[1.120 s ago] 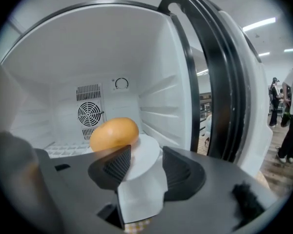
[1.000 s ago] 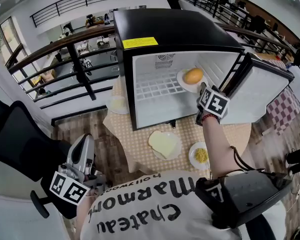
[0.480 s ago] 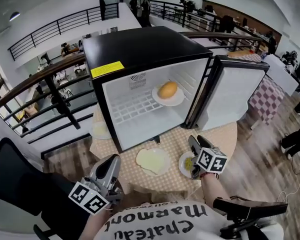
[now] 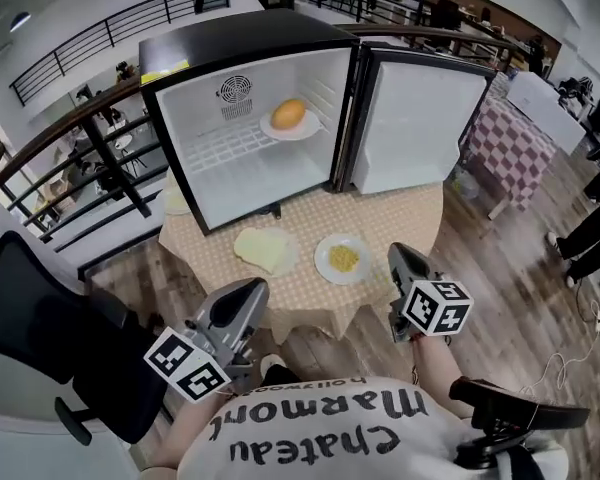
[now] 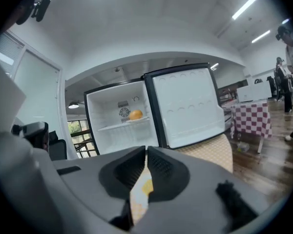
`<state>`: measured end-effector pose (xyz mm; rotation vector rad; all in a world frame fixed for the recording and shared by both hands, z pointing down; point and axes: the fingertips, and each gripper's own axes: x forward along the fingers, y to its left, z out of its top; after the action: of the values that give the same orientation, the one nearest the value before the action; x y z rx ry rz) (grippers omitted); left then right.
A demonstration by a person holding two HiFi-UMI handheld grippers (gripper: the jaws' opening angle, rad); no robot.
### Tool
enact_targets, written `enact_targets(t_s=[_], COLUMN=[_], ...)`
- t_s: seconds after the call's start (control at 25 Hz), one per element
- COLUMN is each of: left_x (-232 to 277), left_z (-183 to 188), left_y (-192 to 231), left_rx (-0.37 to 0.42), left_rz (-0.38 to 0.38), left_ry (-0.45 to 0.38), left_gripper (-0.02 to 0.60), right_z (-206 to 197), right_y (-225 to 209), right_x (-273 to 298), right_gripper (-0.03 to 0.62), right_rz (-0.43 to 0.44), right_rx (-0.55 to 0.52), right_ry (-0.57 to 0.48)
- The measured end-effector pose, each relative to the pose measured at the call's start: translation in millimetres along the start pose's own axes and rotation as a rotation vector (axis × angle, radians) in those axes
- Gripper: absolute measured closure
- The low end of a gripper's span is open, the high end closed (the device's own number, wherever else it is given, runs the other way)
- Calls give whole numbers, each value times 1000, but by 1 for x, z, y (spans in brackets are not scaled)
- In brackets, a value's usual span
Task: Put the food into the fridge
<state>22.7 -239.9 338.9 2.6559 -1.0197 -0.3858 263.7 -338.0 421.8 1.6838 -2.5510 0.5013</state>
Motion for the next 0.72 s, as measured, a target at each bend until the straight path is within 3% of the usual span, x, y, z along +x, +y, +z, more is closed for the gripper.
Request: enact_targets(t_s=[0.16,0.28,0.44,0.72], left_x=[-16,-34,-38,-40], left_z=[-30,-60,-80,-84], left_y=[-57,-86,-125,-172], left_rx=[4,-40,-75,-26], left_rz=[57,121,139,124], left_ry=[-17,1,20,17], left_gripper=[575,575,575,575], right_z=[-16,-28,-29,-37], right_y=[-41,-55,-42,-16], right_x=[-78,-126,-162,-190], right_gripper=[576,577,577,579], right_rz=[-19,-2,119,239], right_rx=[57,72,62,-23], right_ry=[-4,3,-10,28])
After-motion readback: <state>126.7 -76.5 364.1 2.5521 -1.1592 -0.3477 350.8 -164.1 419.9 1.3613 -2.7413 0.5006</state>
